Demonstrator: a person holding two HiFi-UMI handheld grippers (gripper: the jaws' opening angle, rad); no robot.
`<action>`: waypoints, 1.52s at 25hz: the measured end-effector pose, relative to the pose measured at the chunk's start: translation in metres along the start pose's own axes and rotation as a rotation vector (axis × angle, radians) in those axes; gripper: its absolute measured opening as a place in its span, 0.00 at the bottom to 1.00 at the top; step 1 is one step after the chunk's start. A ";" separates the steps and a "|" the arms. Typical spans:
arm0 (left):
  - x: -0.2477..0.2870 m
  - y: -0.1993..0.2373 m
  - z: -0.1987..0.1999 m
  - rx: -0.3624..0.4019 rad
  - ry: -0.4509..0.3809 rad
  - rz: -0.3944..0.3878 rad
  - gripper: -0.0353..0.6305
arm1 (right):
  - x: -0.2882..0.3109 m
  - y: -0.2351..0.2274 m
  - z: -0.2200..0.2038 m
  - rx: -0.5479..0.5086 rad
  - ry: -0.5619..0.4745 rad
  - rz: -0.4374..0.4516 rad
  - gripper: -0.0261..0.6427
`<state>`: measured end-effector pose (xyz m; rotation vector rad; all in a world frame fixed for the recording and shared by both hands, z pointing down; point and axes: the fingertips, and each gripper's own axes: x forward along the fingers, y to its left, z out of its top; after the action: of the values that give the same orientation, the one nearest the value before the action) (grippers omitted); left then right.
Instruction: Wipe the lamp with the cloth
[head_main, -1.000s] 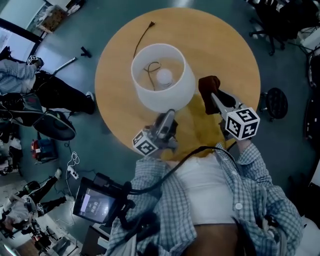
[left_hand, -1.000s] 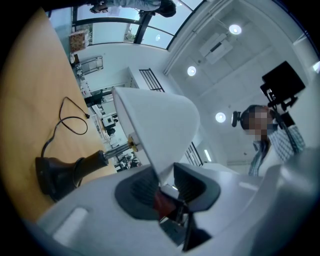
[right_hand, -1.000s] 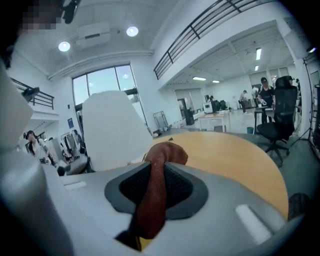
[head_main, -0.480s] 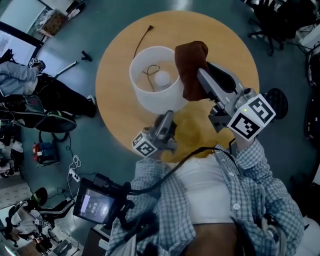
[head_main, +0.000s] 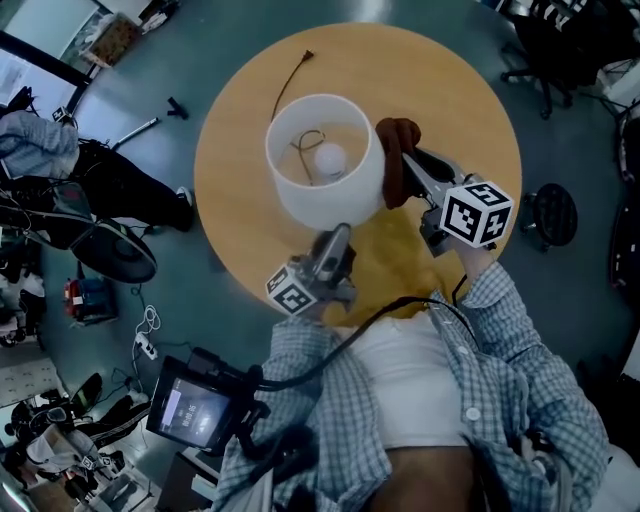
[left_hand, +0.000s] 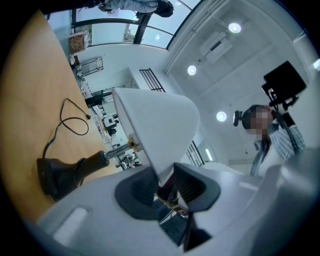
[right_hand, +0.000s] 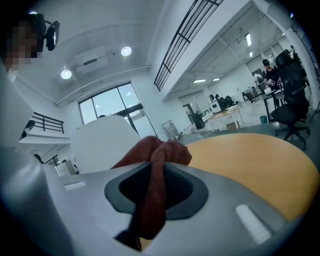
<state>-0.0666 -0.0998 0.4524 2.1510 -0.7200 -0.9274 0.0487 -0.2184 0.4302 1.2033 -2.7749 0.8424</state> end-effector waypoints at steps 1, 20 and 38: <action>0.000 0.000 0.000 0.000 -0.001 0.000 0.20 | 0.003 -0.005 -0.007 0.005 0.021 -0.002 0.16; -0.001 -0.002 0.002 0.010 0.005 -0.005 0.20 | 0.075 0.007 0.051 -0.332 0.253 0.233 0.16; 0.002 -0.004 -0.001 0.014 0.010 0.001 0.19 | 0.152 0.086 0.070 -0.892 0.682 0.580 0.16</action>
<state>-0.0641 -0.0983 0.4489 2.1662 -0.7242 -0.9131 -0.1021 -0.3061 0.3610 -0.0415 -2.3825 -0.0761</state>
